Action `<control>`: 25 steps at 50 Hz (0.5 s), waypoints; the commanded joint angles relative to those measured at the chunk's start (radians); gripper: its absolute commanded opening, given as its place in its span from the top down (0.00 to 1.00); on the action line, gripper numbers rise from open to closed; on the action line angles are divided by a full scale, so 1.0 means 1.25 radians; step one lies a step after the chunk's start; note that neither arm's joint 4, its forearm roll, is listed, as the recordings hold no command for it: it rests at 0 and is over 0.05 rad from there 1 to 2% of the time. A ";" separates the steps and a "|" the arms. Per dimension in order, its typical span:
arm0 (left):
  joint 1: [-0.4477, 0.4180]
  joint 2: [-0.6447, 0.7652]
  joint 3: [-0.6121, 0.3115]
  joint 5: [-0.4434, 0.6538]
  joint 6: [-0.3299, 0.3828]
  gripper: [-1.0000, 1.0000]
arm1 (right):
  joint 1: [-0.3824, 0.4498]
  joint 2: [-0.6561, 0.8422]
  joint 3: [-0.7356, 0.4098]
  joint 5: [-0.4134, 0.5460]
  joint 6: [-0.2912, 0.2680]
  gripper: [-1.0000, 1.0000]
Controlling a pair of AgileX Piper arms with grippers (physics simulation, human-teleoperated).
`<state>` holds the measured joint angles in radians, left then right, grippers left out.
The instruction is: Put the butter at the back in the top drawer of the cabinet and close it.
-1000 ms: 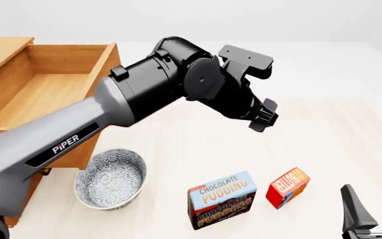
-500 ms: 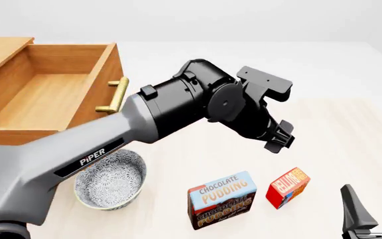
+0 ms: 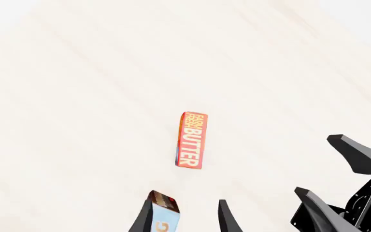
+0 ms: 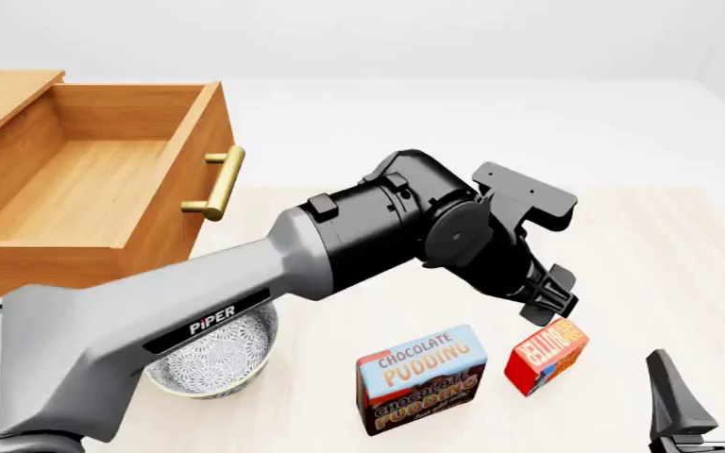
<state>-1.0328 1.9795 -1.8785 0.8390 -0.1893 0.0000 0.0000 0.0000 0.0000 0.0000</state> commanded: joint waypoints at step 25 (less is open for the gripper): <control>-0.035 0.080 -0.044 0.004 -0.011 0.00 | 0.000 0.000 0.000 0.000 0.000 0.00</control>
<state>-1.0664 2.0494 -1.9118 0.8400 -0.1990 0.0000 0.0000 0.0000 0.0000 0.0000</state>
